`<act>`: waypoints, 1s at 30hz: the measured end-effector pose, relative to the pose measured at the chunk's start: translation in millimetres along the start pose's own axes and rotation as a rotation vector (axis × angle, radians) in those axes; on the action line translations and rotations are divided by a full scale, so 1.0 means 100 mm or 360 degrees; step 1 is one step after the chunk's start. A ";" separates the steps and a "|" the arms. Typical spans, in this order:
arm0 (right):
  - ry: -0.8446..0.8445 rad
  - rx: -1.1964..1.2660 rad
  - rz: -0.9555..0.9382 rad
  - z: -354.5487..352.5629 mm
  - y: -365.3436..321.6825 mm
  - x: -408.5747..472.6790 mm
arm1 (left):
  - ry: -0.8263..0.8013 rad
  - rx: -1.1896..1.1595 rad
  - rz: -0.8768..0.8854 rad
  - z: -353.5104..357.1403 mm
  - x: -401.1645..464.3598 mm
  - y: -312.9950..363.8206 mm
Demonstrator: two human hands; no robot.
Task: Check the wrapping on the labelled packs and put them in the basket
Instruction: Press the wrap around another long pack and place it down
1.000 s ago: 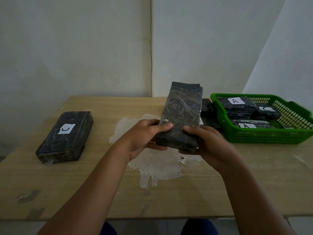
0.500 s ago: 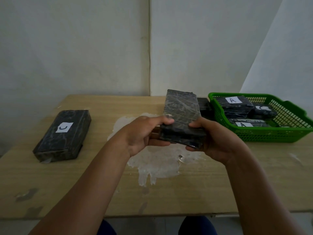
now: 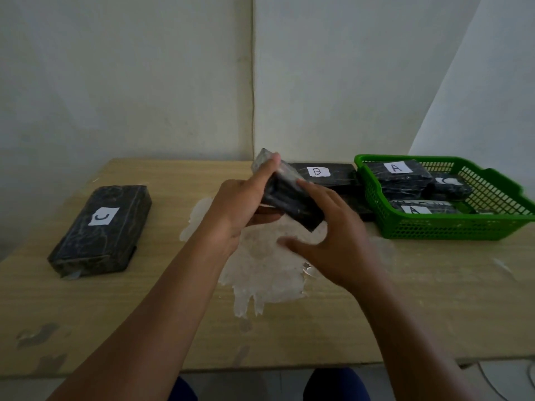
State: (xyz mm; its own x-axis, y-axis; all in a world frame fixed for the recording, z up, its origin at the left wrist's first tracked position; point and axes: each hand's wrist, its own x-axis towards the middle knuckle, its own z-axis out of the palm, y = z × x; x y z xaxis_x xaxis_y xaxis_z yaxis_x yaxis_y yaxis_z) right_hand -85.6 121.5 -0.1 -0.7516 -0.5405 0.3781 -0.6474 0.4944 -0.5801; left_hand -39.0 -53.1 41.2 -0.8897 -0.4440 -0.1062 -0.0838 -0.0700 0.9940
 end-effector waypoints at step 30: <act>-0.0389 -0.0456 0.0428 0.80 0.65 0.24 | 0.0048 0.1733 0.0679 -1.25 0.77 -0.78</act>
State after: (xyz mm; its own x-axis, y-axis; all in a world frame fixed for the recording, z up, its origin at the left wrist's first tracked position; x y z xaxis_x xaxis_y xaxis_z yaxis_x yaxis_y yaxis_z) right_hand -135.5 86.4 -86.9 -0.8680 -0.4950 0.0404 -0.4682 0.7885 -0.3987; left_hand -44.8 -193.0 -47.4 -0.9289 -0.2683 0.2554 -0.1338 0.8860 0.4440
